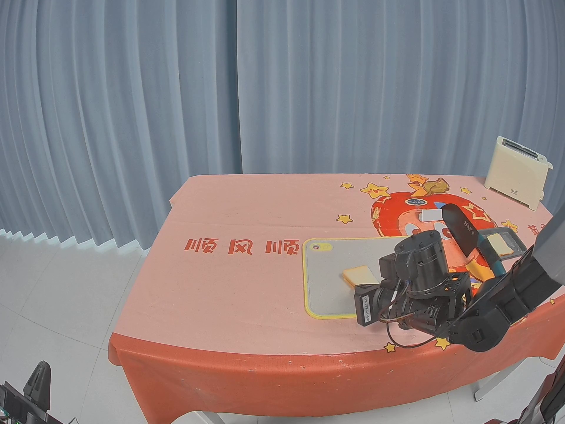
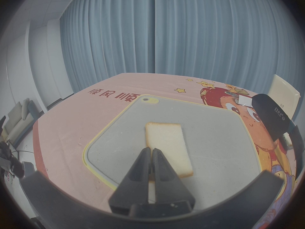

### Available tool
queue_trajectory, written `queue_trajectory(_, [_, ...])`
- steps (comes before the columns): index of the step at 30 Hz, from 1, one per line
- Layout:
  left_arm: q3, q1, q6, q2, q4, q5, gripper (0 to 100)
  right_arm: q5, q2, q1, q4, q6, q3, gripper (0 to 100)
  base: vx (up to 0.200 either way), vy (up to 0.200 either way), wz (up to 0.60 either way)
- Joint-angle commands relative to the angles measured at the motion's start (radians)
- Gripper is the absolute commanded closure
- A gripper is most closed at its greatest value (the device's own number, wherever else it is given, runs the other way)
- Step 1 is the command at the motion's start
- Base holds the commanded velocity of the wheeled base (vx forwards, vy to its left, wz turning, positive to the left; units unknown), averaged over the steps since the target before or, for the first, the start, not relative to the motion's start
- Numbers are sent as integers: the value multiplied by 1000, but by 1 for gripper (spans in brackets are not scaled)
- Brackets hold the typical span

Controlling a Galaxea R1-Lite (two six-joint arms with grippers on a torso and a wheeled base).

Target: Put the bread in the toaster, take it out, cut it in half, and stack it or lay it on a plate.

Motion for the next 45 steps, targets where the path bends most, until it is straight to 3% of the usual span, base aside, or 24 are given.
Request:
queue_trajectory(1, [13, 0, 0, -1, 0, 0, 100, -1, -24, 0, -4, -1, -1, 100, 0, 0, 0])
queue_trajectory(27, [13, 0, 0, -1, 0, 0, 100, -1, -329, -6, 13, -27, 45, 100, 0, 0, 0])
queue_trajectory(45, [13, 0, 0, -1, 0, 0, 100, -1, -404, -90, 13, -73, 71, 100, 0, 0, 0])
